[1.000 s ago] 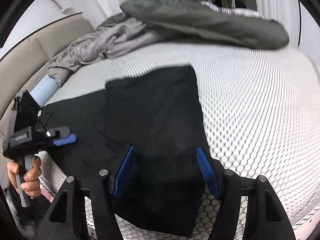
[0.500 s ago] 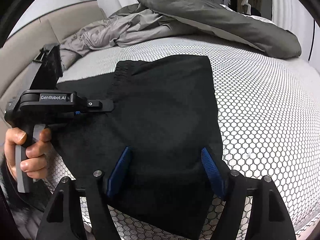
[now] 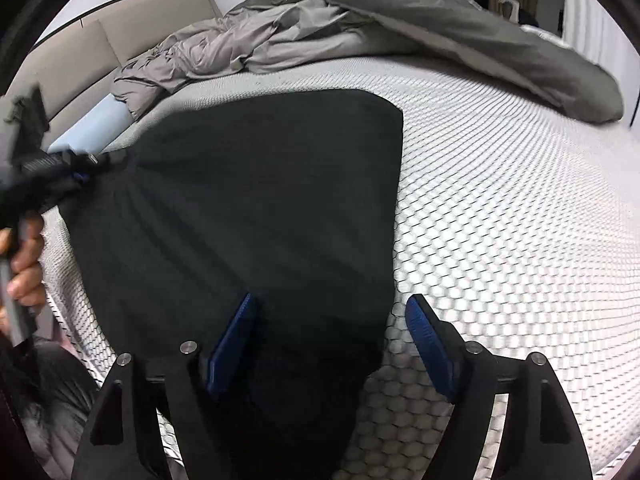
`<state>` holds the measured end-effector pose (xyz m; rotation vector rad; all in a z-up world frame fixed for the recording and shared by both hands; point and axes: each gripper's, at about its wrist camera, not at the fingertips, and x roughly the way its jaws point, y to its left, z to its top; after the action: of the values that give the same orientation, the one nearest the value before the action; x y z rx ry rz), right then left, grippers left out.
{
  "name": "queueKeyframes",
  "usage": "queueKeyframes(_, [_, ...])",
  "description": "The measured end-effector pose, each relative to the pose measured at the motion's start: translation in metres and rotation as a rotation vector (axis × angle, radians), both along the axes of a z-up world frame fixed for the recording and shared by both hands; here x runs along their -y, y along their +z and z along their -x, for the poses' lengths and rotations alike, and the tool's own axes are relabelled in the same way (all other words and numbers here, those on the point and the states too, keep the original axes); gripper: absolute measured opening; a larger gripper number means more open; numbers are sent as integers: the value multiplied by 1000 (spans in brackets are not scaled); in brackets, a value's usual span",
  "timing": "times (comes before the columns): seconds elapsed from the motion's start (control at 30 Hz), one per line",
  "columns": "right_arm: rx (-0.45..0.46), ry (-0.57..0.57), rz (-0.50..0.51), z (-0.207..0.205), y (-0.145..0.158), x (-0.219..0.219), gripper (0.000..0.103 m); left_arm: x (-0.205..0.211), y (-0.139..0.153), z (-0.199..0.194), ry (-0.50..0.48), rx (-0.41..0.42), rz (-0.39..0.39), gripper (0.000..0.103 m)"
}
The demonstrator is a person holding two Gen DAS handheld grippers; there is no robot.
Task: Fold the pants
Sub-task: 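Press the folded waistband flat with the left gripper while the right gripper holds the pants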
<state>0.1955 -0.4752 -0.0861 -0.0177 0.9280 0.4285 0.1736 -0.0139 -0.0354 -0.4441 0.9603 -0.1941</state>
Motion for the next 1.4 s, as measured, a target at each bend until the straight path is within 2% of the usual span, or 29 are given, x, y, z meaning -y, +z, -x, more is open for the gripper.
queueKeyframes(0.07, [-15,-7,-15,3,-1,7,78,-12,-17,-2,13,-46,29,13])
queueKeyframes(0.1, [-21,-10,-28,4,0,9,78,-19,-18,1,18,-36,58,14])
queueKeyframes(0.13, [-27,-17,-48,4,2,12,78,-24,-16,5,24,-29,59,14])
queueKeyframes(0.17, [-33,-24,-68,5,5,16,78,-30,-9,11,36,-16,24,14])
queueKeyframes(0.23, [-43,-29,-120,11,10,26,78,-42,-1,24,43,19,11,24])
queueKeyframes(0.33, [-88,-35,-195,19,10,40,78,-53,2,45,5,33,76,41])
queueKeyframes(0.37, [-106,-30,-217,20,7,42,78,-47,3,48,-22,41,76,44])
queueKeyframes(0.43, [-134,-14,-259,20,0,41,69,-36,3,45,-80,43,21,51])
queueKeyframes(0.47, [-139,-10,-273,23,-2,43,56,-27,0,41,-107,34,-5,52])
queueKeyframes(0.5, [-143,-11,-285,22,-3,42,37,-21,-6,39,-136,6,-28,52])
queueKeyframes(0.53, [-149,-13,-296,20,-5,39,26,-17,-9,37,-144,-8,-43,52])
queueKeyframes(0.57, [-144,-20,-284,18,-4,36,16,-10,-9,32,-150,-5,-63,52])
queueKeyframes(0.6, [-125,-28,-256,18,-1,34,13,-9,-9,31,-154,0,-70,52])
queueKeyframes(0.67, [-35,-24,-240,25,17,29,13,-11,-9,32,-163,1,-66,54])
queueKeyframes(0.73, [-6,-36,-184,31,25,27,14,-10,-11,29,-175,6,-57,54])
queueKeyframes(0.83, [-109,-36,-90,32,1,24,17,-13,-18,22,-197,12,-45,54])
queueKeyframes(0.87, [-136,-33,-90,36,-8,28,17,-14,-17,22,-203,12,-50,54])
queueKeyframes(0.93, [-152,-42,-120,41,-4,36,19,-13,-16,21,-207,13,-56,55])
queueKeyframes(0.97, [-165,-45,-135,43,2,38,24,-13,-17,19,-210,13,-52,55])
queueKeyframes(1.07, [-157,-46,-151,36,17,35,54,-17,-18,18,-204,11,-8,55])
queueKeyframes(1.17, [-107,-35,-163,16,24,24,55,-21,-18,15,-191,15,25,57])
queueKeyframes(1.23, [-46,-48,-240,-4,23,31,55,-26,-19,14,-157,26,47,63])
queueKeyframes(1.27, [-45,-55,-266,-7,18,37,55,-28,-18,15,-135,33,54,63])
queueKeyframes(1.3, [-75,-74,-268,-17,8,38,52,-31,-17,18,-104,41,62,65])
queueKeyframes(1.37, [-158,-79,-252,-28,-4,40,51,-35,-14,22,-87,47,91,78])
queueKeyframes(1.4, [-149,-60,-256,-28,-3,41,52,-34,-10,22,-79,49,105,84])
